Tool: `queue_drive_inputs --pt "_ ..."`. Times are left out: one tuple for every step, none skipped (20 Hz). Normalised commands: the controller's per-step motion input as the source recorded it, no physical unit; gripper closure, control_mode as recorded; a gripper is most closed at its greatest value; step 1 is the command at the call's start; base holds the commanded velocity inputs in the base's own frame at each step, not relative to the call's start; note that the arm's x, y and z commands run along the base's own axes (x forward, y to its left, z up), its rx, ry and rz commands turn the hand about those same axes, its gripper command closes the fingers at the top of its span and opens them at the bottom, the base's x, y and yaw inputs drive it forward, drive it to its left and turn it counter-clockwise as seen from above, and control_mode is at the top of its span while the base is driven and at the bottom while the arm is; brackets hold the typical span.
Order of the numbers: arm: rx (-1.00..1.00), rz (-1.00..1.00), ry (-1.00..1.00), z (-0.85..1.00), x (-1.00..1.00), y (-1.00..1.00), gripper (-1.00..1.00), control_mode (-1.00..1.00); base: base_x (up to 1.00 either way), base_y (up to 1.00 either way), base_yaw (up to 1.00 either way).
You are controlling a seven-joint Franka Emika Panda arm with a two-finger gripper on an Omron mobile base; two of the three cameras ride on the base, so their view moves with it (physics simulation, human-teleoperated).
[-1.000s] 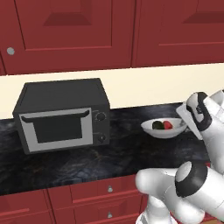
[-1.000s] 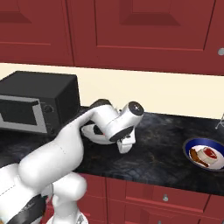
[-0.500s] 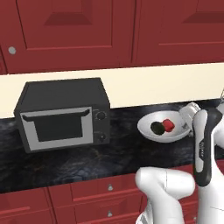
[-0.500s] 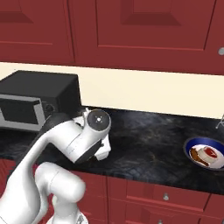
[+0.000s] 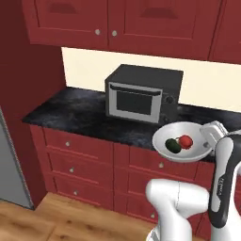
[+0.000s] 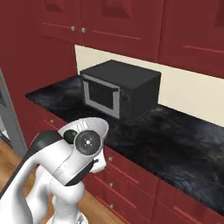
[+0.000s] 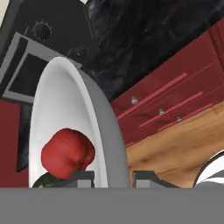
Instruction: Place the bowl with the squash and bell pepper on the top shelf of the fridge. Place the bowl with the steak and chicken drumstick on the second highest shelf of the fridge.
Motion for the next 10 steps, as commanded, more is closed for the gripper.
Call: queue_drive_inputs --pt "0.0 0.0 0.0 0.0 0.0 0.0 1.0 1.0 -0.01 0.24 1.0" --pt "0.0 0.0 0.0 0.0 0.0 0.0 1.0 1.0 0.0 0.5 0.96" --pt "0.0 0.0 0.0 0.0 0.0 0.0 1.0 1.0 0.0 0.59 0.92" --pt "0.0 0.0 0.0 0.0 0.0 0.0 1.0 1.0 0.0 0.64 0.9" --pt "0.0 0.0 0.0 0.0 0.0 0.0 1.0 1.0 0.0 0.71 0.86" --pt "0.0 0.0 0.0 0.0 0.0 0.0 1.0 1.0 0.0 0.83 0.79" --pt "0.0 0.0 0.0 0.0 0.0 0.0 1.0 1.0 0.21 0.99 0.69" --pt "0.0 0.0 0.0 0.0 0.0 0.0 1.0 1.0 0.35 1.0 0.63" --pt "0.0 0.0 0.0 0.0 0.0 0.0 1.0 1.0 0.61 1.0 0.51" --pt "0.0 0.0 0.0 0.0 0.0 0.0 1.0 1.0 0.91 1.0 0.41"
